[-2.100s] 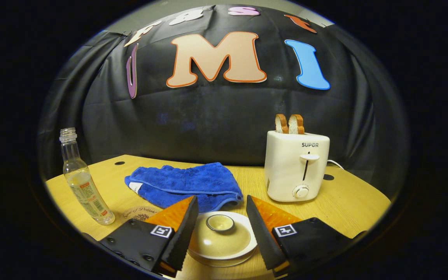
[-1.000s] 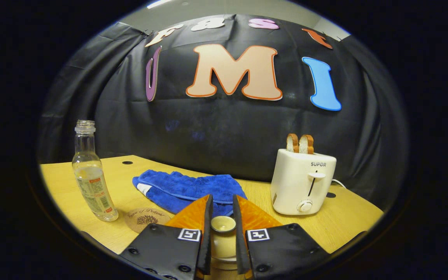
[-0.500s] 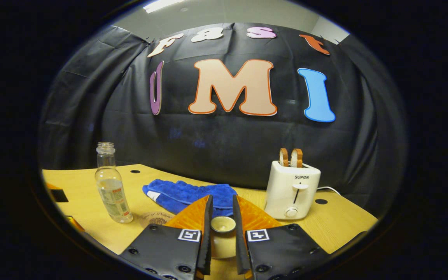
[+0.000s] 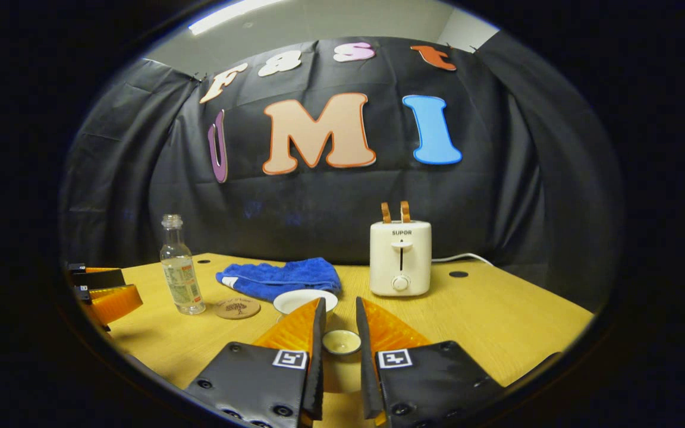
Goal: Open the teacup lid with one hand, grasp the water bottle and pour water into the teacup with the other hand; after pouring, place the water bottle on the coaster and then close the teacup lid.
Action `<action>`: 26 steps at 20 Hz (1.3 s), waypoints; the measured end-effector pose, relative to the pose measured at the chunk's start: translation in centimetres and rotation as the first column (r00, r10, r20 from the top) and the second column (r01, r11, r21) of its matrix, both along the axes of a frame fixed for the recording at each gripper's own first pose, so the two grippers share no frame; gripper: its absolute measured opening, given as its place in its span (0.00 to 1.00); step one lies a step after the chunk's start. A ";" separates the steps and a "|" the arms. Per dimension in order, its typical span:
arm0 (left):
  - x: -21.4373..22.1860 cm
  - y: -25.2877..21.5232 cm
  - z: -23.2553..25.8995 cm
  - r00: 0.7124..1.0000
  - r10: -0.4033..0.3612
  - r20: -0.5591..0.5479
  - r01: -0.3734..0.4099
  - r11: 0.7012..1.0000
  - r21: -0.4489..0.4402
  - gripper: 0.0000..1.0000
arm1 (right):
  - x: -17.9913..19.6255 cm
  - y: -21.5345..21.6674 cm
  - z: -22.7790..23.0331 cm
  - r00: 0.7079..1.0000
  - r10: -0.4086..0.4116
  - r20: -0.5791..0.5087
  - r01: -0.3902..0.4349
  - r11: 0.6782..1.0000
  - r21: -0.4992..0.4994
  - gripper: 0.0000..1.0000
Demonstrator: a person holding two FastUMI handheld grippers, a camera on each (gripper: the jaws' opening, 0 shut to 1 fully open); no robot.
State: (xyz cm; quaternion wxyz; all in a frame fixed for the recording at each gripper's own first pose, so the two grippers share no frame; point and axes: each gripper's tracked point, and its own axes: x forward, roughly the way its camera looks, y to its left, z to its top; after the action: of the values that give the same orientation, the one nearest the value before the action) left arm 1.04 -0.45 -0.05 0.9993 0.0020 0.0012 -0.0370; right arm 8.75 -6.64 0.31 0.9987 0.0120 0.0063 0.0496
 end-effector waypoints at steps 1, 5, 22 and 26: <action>0.2 0.3 0.0 1.000 0.004 0.001 -0.004 1.000 -0.001 0.94 | -0.2 0.0 -0.2 1.000 0.006 -0.002 -0.006 1.000 0.004 0.29; 1.6 1.8 -0.1 0.999 0.040 0.000 -0.040 0.999 0.000 0.94 | -1.2 0.5 -0.2 1.000 0.020 0.007 -0.020 1.000 -0.018 0.28; 10.8 4.8 -0.5 0.998 0.056 0.003 -0.056 0.998 0.008 0.94 | -1.4 0.5 -0.1 1.000 0.024 0.006 -0.024 0.999 -0.022 0.29; 12.5 4.7 -0.5 0.999 0.037 0.001 -0.037 0.999 0.038 0.94 | -1.4 0.5 -0.1 1.000 0.025 0.006 -0.024 0.999 -0.022 0.29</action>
State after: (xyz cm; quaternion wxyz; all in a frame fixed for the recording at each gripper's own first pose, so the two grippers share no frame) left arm 13.51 4.26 -0.53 0.9996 0.0209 0.0018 -0.0183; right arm 7.40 -6.12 0.21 0.9981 0.0010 0.0038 0.0618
